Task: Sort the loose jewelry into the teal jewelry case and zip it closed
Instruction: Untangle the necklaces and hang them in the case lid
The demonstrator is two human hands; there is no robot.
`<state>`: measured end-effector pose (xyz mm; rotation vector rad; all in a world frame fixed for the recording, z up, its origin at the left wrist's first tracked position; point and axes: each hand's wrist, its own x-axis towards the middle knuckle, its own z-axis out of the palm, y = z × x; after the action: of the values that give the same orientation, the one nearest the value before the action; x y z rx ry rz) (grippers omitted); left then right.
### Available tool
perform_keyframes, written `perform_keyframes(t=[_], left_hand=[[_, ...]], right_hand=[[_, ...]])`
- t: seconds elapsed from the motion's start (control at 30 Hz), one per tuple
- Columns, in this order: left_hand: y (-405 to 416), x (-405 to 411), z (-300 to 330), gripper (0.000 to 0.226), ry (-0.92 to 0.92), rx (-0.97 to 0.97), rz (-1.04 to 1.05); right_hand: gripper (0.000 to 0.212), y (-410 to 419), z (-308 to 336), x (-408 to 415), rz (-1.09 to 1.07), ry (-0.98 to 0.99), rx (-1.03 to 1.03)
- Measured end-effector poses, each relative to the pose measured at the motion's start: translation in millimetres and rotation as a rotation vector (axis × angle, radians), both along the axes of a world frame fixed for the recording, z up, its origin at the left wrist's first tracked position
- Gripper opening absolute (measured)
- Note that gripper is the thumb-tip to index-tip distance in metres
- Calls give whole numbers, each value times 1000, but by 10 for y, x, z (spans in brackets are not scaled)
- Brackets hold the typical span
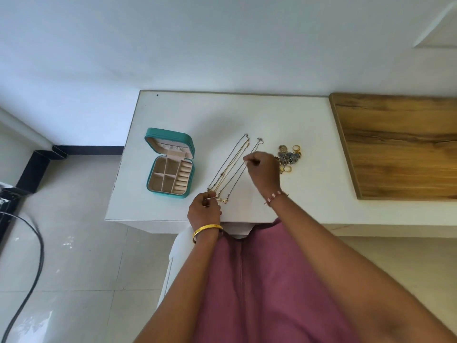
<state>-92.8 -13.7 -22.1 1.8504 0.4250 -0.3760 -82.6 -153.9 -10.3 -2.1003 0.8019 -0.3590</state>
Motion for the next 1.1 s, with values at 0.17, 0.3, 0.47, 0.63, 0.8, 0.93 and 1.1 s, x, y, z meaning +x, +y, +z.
perform_keyframes(t=[0.17,0.3,0.47,0.63,0.8,0.93,1.1], left_hand=[[155,-13,189,18,-13,-33,-1],[284,45,297,18,-43,-78,17],[505,256,360,19,-84,-98,86],[791,566,266,21,-133,27,143],[942,801,117,33,-207,239,127],[942,826,-34,39,-207,315,-46],[916,779,-145,31,-246,301,-57]], right_hand=[[18,382,59,-212,-3,-11,123],[18,669,97,-273,64,13,116],[18,851,140,-151,145,49,79],[20,978,107,102,259,113,-11],[33,1113,42,234,494,213,-249],[31,1175,-40,262,631,301,-357],[29,1096,-83,257,665,314,-427]])
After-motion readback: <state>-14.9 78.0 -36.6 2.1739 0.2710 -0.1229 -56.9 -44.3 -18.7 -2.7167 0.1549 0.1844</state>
